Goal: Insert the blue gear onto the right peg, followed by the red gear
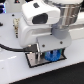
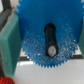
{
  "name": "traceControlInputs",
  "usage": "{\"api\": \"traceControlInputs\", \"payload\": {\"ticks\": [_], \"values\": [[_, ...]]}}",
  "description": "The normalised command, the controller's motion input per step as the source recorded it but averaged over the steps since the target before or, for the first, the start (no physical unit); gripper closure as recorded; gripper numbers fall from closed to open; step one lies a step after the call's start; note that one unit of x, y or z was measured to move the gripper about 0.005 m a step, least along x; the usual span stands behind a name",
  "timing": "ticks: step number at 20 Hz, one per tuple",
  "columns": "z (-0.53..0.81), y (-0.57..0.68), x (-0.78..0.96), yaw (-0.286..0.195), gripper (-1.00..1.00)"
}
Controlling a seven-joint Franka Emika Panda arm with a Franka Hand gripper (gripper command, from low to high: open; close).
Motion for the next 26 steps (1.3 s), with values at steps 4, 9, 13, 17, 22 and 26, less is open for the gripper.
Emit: {"api": "traceControlInputs", "payload": {"ticks": [4,9,13,17,22,26], "values": [[0.6,0.2,-0.07,0.0,-1.0],[0.37,0.19,-0.17,0.0,-1.0],[0.09,0.38,-0.45,0.0,-1.0],[0.03,0.45,-0.45,0.0,-1.0],[-0.02,0.41,-0.45,0.0,-1.0],[-0.13,0.36,-0.43,0.0,-1.0]]}}
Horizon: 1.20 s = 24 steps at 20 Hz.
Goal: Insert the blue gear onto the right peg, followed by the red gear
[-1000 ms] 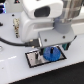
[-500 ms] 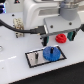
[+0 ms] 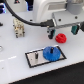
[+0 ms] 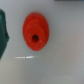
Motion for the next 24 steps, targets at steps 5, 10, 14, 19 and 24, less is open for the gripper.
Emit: {"api": "traceControlInputs", "payload": {"ticks": [5,10,14,19,24], "values": [[-0.32,0.29,-0.32,0.0,-1.0],[-0.39,0.11,-0.1,0.0,-1.0],[-0.4,0.01,-0.04,0.0,-1.0],[-0.38,0.02,-0.21,0.0,-1.0],[-0.19,-0.03,-0.41,0.0,1.0]]}}
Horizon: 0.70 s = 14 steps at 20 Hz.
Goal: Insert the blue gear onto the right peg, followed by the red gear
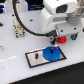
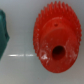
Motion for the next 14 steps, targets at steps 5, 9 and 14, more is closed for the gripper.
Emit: {"api": "traceControlInputs", "payload": {"ticks": [5,9,14], "values": [[-0.01,-0.02,-0.11,0.0,1.0],[-0.04,0.0,-0.26,0.0,1.0],[0.37,0.02,0.07,0.0,1.0]]}}
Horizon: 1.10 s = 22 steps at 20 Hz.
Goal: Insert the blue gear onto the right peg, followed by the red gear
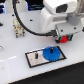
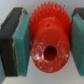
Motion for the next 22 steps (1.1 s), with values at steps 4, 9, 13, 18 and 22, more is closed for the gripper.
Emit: {"api": "traceControlInputs", "payload": {"ticks": [4,9,13,18,22], "values": [[0.45,0.0,0.22,0.0,1.0],[0.56,-0.07,0.44,0.0,1.0],[0.55,-0.23,0.5,0.0,1.0],[0.5,-0.22,0.6,0.0,1.0],[0.36,-0.29,0.59,0.0,1.0]]}}
